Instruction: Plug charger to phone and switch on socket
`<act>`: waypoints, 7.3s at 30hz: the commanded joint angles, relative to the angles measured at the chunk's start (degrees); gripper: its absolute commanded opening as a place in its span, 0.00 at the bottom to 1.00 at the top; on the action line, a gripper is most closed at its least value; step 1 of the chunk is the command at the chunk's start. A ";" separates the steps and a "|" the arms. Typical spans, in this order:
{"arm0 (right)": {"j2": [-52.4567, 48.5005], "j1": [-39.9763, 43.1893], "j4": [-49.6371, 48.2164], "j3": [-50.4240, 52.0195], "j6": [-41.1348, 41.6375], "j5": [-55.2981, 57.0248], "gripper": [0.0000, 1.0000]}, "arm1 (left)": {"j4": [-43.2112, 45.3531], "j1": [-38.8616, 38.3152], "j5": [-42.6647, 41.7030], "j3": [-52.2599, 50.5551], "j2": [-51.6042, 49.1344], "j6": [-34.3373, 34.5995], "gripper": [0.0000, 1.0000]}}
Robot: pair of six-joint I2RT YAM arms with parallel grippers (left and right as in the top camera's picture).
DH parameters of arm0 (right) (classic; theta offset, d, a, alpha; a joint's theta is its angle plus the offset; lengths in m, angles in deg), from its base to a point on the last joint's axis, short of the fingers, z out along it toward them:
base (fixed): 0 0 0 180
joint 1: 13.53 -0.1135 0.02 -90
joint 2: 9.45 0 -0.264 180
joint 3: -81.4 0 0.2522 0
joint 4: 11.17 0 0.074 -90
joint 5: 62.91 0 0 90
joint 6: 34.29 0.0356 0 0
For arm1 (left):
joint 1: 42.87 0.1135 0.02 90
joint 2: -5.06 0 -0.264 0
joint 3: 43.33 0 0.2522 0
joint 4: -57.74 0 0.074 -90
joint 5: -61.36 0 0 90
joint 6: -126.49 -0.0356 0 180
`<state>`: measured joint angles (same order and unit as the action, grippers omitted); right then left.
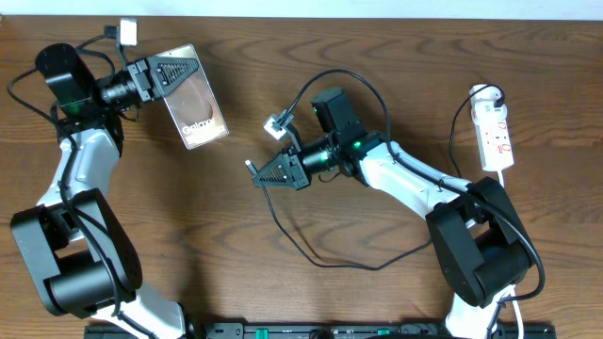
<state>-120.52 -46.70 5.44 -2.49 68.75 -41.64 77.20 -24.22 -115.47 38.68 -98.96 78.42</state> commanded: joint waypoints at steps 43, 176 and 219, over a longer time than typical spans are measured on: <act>-22.45 -0.68 -81.11 -1.95 63.10 -12.50 0.01 | 0.76 -1.84 3.93 0.44 1.27 1.79 0.07; -22.45 3.37 -71.25 -11.58 65.75 -1.49 0.99 | 0.74 0.37 -0.20 0.44 1.27 8.13 0.07; 1.68 9.01 45.42 -44.11 21.57 60.74 0.99 | -14.36 1.51 3.37 -1.09 1.16 -6.64 0.07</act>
<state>-119.69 -37.50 49.40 -45.92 93.40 13.46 66.11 -22.66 -113.11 38.17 -98.96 78.83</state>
